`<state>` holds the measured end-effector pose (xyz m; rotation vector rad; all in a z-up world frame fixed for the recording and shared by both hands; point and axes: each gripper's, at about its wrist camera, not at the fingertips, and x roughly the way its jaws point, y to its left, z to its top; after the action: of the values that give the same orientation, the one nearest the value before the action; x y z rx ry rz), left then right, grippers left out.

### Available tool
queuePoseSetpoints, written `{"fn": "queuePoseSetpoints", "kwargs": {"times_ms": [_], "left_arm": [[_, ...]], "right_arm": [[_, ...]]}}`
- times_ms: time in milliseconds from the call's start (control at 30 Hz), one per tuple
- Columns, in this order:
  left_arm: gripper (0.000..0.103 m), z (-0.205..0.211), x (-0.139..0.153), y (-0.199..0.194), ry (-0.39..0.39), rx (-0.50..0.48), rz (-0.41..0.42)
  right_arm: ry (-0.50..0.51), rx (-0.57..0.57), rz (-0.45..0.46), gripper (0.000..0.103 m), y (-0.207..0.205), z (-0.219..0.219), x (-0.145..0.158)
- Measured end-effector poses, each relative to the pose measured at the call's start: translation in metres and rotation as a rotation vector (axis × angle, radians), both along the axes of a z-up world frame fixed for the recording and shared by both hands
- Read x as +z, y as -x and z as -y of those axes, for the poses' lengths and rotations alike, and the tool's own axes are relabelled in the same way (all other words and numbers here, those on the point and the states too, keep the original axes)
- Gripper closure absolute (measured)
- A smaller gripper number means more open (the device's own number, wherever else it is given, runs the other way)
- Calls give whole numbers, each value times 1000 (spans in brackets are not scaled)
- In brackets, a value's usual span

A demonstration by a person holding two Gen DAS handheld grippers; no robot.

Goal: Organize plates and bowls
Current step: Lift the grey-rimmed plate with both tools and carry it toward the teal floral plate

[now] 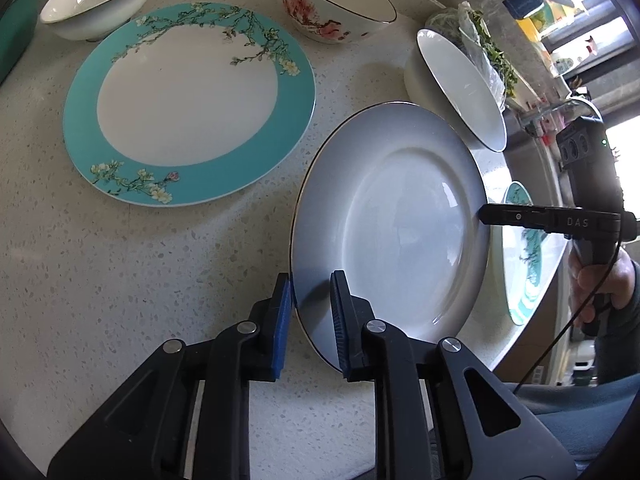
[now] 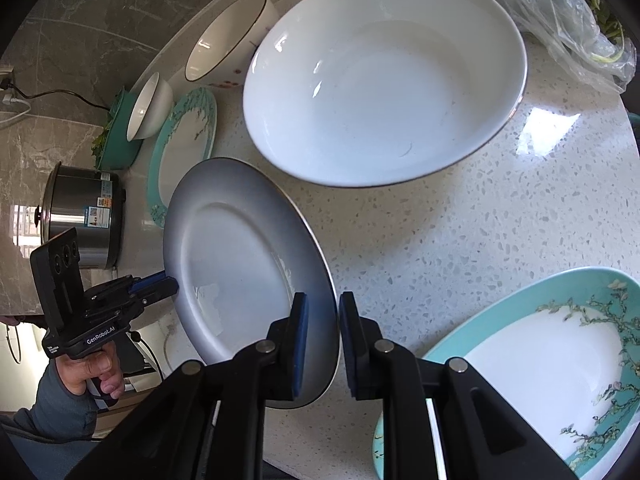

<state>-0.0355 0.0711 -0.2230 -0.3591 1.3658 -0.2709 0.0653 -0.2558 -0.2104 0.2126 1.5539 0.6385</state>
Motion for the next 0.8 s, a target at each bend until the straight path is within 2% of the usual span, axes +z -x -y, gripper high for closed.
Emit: {"fn": "queuePoseSetpoints", "kwargs": {"times_ms": [233, 433, 800], "left_arm": [[87, -3, 17, 5, 10, -15, -14], [87, -16, 37, 21, 4, -13, -22], [87, -75, 61, 72, -14, 22, -31]], "right_arm": [[4, 1, 2, 84, -1, 3, 16], [0, 18, 4, 84, 8, -11, 28], [-24, 76, -11, 84, 39, -70, 41]]}}
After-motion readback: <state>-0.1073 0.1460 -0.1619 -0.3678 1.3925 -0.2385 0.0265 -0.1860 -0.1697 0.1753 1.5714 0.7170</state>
